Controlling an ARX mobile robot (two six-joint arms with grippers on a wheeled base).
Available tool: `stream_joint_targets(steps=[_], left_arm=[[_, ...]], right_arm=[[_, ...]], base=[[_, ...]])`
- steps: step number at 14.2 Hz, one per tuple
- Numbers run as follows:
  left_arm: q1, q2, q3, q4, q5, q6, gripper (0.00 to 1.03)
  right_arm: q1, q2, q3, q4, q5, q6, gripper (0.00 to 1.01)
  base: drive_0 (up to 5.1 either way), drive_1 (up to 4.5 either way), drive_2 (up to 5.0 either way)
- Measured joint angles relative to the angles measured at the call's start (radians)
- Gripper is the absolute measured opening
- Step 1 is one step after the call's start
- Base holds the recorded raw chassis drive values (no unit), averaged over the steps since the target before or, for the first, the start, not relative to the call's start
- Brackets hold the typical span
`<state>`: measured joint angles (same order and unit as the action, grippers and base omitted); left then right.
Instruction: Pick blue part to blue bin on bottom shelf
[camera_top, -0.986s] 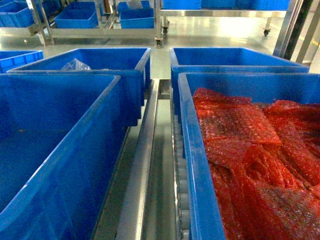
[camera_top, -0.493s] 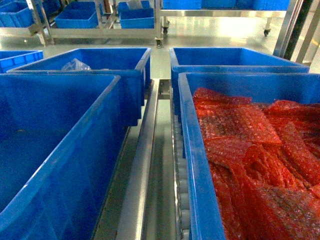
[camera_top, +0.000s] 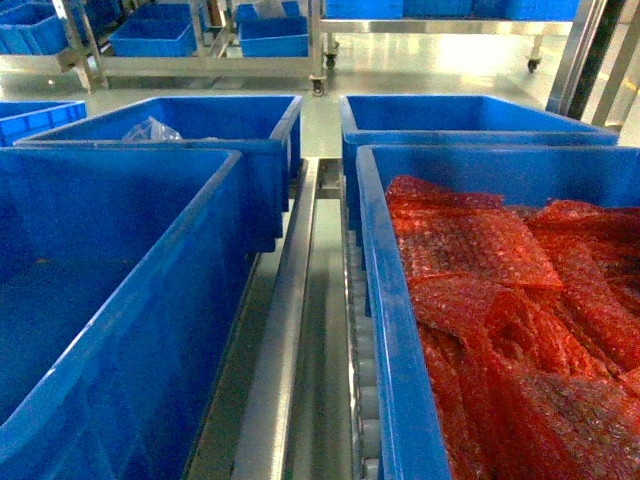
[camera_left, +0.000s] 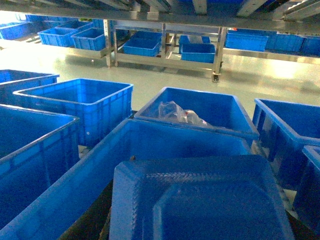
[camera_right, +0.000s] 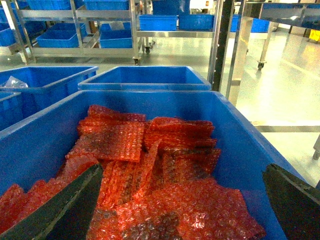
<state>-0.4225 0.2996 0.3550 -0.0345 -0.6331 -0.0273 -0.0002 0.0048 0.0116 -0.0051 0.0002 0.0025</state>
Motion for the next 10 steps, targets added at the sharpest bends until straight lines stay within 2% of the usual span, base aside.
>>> stream_joint_targets(steps=[7,8,9,10], left_arm=[[0.0,0.0,0.0,-0.001,0.0,0.0,0.44],[-0.048,0.035,0.047,-0.146,-0.11,-0.009,0.44],[-0.075,0.066,0.071,-0.205,-0.15,-0.02,0.44],[-0.062,0.065,0.065,-0.246,-0.133,-0.034,0.44]], right_arm=[[0.0,0.0,0.0,0.0,0.0,0.0,0.98],[0.0,0.0,0.0,0.0,0.0,0.0,0.98],[0.0,0.0,0.0,0.0,0.0,0.0,0.98],[0.0,0.0,0.0,0.0,0.0,0.0,0.98]], base=[[0.0,0.0,0.0],[0.0,0.0,0.0],[0.0,0.0,0.0],[0.0,0.0,0.0]])
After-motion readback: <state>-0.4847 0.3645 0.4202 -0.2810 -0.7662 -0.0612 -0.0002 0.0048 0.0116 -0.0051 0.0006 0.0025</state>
